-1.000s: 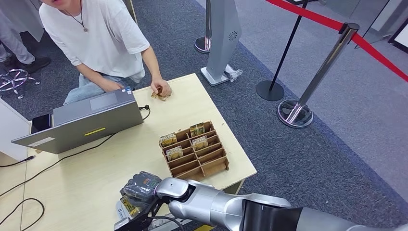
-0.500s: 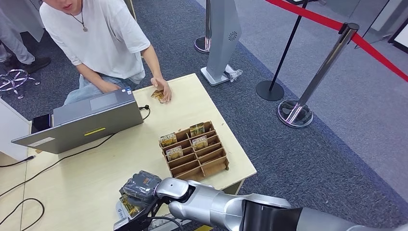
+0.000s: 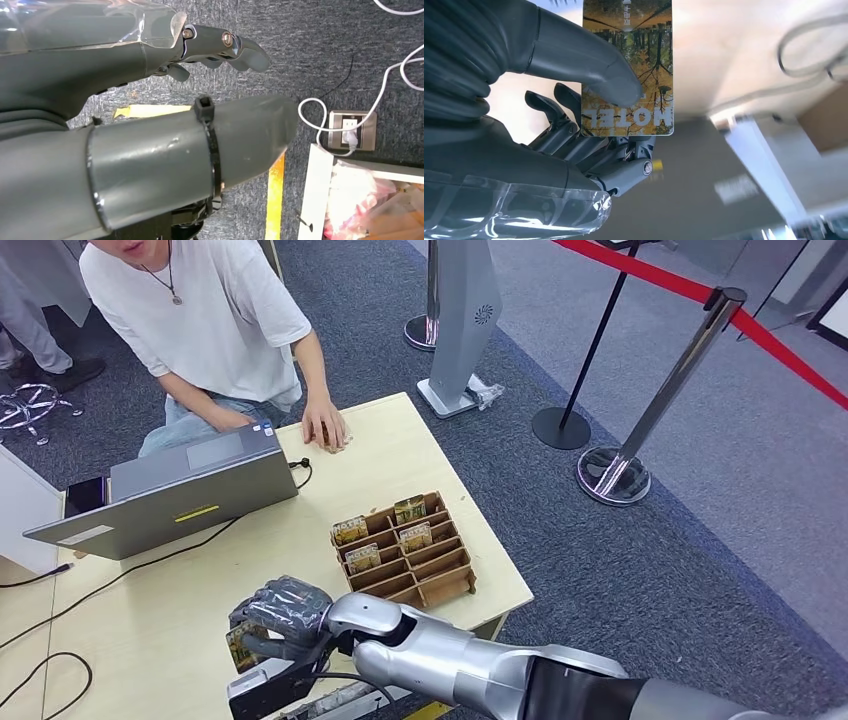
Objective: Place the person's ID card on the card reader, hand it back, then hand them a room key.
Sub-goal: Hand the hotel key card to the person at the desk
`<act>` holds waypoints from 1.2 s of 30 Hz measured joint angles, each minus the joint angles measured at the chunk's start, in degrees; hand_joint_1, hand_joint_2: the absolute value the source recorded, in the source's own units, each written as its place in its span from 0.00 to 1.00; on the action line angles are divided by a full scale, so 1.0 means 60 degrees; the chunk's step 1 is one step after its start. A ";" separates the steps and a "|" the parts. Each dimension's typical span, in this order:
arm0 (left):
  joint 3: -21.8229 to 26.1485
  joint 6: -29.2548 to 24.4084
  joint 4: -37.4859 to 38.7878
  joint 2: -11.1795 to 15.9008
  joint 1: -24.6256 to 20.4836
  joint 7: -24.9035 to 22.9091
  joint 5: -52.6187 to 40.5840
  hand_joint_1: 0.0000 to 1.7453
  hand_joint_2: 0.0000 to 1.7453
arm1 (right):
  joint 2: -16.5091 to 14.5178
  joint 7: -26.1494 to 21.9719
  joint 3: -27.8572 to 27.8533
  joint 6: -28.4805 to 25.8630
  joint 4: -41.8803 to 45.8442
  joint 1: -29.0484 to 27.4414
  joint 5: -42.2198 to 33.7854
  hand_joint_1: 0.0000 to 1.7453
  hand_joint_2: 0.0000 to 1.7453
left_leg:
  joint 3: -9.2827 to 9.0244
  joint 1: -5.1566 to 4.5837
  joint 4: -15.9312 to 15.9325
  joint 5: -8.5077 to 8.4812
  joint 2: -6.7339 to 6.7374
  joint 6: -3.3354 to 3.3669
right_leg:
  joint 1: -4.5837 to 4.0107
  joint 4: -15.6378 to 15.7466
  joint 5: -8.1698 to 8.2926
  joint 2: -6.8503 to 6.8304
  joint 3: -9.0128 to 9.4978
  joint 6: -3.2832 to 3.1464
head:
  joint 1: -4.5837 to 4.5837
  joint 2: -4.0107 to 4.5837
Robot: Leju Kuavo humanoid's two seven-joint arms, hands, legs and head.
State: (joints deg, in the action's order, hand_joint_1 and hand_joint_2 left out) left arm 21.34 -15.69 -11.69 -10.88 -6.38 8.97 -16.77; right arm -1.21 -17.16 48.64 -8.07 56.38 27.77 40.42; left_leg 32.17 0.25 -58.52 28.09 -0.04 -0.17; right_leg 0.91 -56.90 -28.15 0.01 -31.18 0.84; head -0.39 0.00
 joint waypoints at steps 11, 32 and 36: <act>0.0003 -0.0113 0.0000 0.0011 0.0005 0.0068 0.0136 0.00 0.00 | 0.0438 -0.0317 -0.1259 -0.1878 0.2302 -0.0502 0.0823 1.00 1.00 | 0.0001 0.0000 0.0000 0.0000 0.0000 0.0000 | 0.0000 0.0000 0.0000 0.0000 0.0000 0.0000 | 0.0000 0.0000; -0.0095 -0.0212 0.0000 -0.0072 -0.0006 -0.0002 -0.0094 0.00 0.00 | -0.0249 -0.0662 -0.4100 -0.5165 0.3321 -0.0978 0.6038 1.00 1.00 | 0.0002 0.0002 0.0000 0.0000 -0.0004 0.0000 | -0.0002 -0.0001 -0.0001 -0.0004 -0.0001 -0.0001 | 0.0001 0.0000; -0.0200 -0.0211 0.0000 -0.0077 -0.0009 -0.0037 -0.0114 0.00 0.00 | -0.0638 -0.0223 -0.5111 -0.5165 0.3853 -0.1140 0.7337 1.00 1.00 | 0.0004 0.0002 0.0000 0.0000 -0.0003 0.0000 | -0.0002 -0.0001 -0.0001 -0.0003 -0.0001 -0.0001 | -0.0001 0.0000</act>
State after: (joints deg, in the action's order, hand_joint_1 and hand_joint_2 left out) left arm 20.14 -16.96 -11.69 -11.35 -6.44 8.74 -17.46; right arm -5.03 -18.50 17.97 -39.06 79.50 20.93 84.44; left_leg 32.19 0.27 -58.51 28.10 -0.06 -0.17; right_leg 0.89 -56.91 -28.15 -0.01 -31.19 0.84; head -0.40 0.00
